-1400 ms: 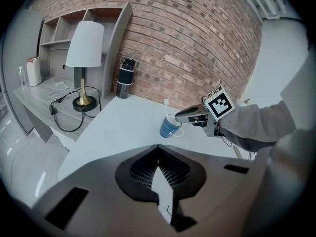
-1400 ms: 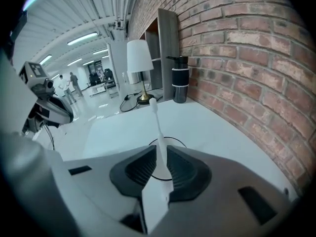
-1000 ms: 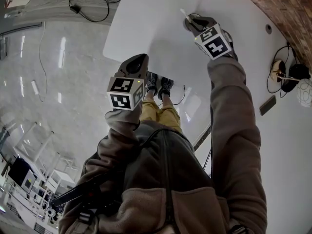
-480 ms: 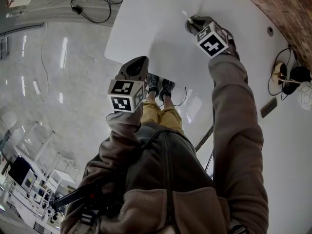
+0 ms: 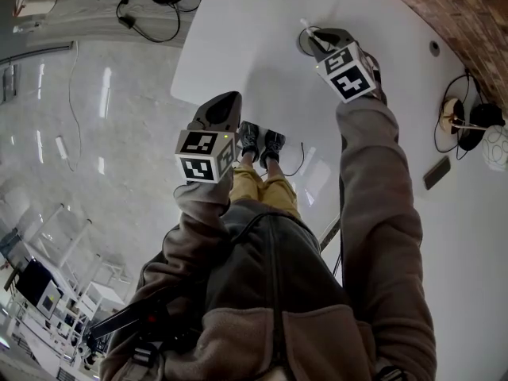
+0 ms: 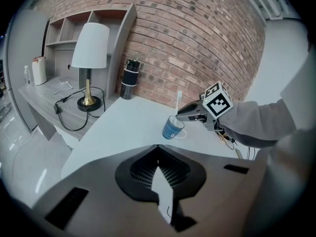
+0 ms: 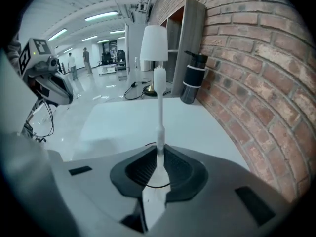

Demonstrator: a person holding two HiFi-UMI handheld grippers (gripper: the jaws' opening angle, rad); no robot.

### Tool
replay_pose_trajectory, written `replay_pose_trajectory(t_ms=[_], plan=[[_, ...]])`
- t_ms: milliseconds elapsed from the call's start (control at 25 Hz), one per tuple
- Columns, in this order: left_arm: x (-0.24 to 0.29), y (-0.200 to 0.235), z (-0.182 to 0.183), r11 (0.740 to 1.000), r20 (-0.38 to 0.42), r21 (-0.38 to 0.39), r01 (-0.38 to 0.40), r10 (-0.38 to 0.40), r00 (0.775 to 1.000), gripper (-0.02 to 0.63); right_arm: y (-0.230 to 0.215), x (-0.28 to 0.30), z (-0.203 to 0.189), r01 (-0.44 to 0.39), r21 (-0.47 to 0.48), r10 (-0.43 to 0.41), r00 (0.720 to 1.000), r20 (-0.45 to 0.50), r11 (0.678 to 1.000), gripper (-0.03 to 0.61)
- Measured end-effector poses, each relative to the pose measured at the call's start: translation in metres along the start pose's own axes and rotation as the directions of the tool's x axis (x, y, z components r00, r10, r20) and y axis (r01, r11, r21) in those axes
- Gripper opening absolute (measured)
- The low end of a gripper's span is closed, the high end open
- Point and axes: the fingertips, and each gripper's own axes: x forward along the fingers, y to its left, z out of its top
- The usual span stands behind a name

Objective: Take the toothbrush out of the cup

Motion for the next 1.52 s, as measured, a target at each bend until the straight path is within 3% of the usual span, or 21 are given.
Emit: replay_pose_trajectory(t_ms=[200,440,840,1280,1360,1520], plan=[[-0.007,-0.021,0.024,0.999,0.047,0.030,0.029,-0.031,0.998,0.005,-0.013,-0.055,0.023,0.073,0.144,-0.093,0.986,0.136,0.987,0.048],[-0.029,-0.054,0.066,0.995,0.133,0.083,0.061,-0.072,0.988,0.005,-0.001,-0.138,0.056,0.117,0.255,-0.187,0.944,0.271,0.960,0.048],[-0.088,-0.125,0.150,0.974,0.314,0.199,0.112,-0.172,0.934,0.005,0.014,-0.295,0.099,0.150,0.414,-0.356,0.801,0.481,0.898,0.048],[-0.156,-0.185,0.206,0.939,0.436,0.327,0.106,-0.249,0.865,0.005,0.038,-0.395,0.124,0.185,0.437,-0.437,0.677,0.593,0.880,0.048],[-0.164,-0.193,0.213,0.933,0.451,0.346,0.103,-0.261,0.854,0.005,0.040,-0.404,0.126,0.196,0.442,-0.449,0.670,0.591,0.875,0.048],[-0.177,-0.206,0.225,0.919,0.471,0.385,0.089,-0.279,0.837,0.005,0.040,-0.411,0.125,0.224,0.466,-0.476,0.694,0.540,0.856,0.048]])
